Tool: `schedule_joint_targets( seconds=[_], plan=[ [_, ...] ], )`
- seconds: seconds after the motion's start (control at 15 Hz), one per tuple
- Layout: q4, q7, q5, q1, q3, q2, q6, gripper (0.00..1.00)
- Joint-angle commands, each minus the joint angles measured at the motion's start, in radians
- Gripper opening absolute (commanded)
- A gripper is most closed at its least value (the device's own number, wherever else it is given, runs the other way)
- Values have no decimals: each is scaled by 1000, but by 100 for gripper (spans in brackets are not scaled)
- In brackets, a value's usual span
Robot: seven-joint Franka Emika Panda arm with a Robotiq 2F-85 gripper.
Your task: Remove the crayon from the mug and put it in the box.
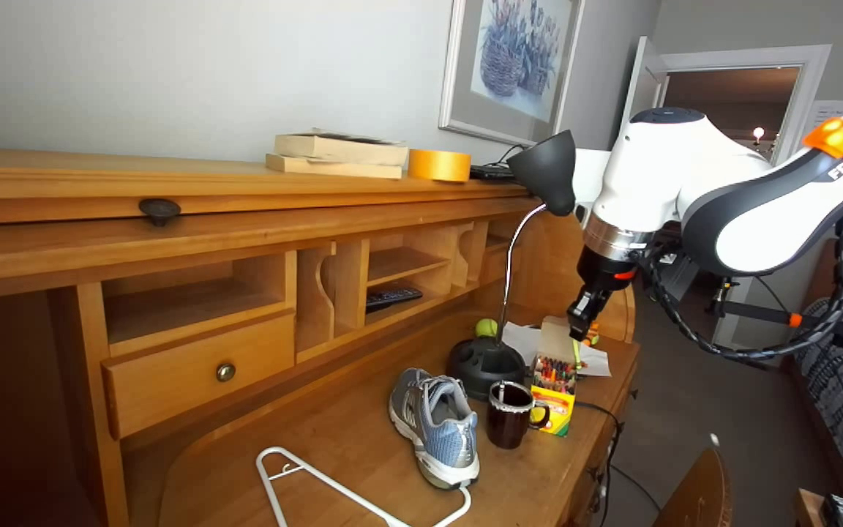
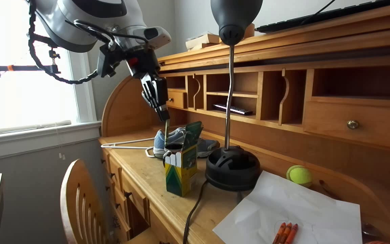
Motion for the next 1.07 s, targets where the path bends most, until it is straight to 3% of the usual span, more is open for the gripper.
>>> schedule_joint_targets(
  seconds=[0.0, 1.0],
  plan=[
    [-16, 33, -39, -35, 13, 7, 53, 2],
    [15, 51, -64, -41, -2, 135, 205, 2]
  ],
)
